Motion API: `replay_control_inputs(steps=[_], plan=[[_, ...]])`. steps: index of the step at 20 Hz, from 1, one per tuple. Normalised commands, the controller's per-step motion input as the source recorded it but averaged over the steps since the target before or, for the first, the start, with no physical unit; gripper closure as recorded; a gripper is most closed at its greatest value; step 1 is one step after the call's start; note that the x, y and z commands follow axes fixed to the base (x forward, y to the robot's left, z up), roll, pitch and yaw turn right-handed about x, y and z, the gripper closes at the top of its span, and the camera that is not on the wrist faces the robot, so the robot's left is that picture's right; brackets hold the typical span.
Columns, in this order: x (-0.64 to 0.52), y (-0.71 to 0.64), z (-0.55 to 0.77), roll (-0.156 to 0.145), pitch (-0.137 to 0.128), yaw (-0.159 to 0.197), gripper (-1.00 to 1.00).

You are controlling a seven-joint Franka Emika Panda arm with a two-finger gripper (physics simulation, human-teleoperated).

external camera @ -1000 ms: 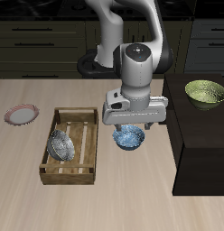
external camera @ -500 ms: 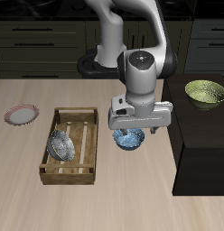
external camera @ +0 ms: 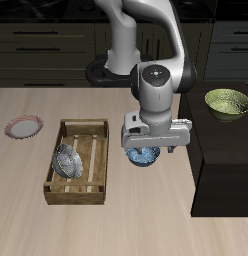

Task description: Place the black bowl and the blue bowl in the wooden tray

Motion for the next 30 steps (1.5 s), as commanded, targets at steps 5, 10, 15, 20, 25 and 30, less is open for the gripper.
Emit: replay_control_inputs(steps=[5, 10, 15, 20, 25, 30], plan=[[0.00, 0.06, -0.26, 0.016, 0.051, -0.040, -1.00], [-0.01, 0.06, -0.32, 0.049, 0.096, -0.073, -1.00], [0.00, 0.04, -0.27, 0.012, 0.073, -0.045, 1.00], [-0.08, 0.10, -0.15, 0.053, 0.000, -0.103, 1.00], [-0.09, 0.12, -0.06, 0.037, -0.008, -0.034, 1.00], [-0.02, 0.01, 0.00, 0.005, -0.011, 0.000, 1.00]])
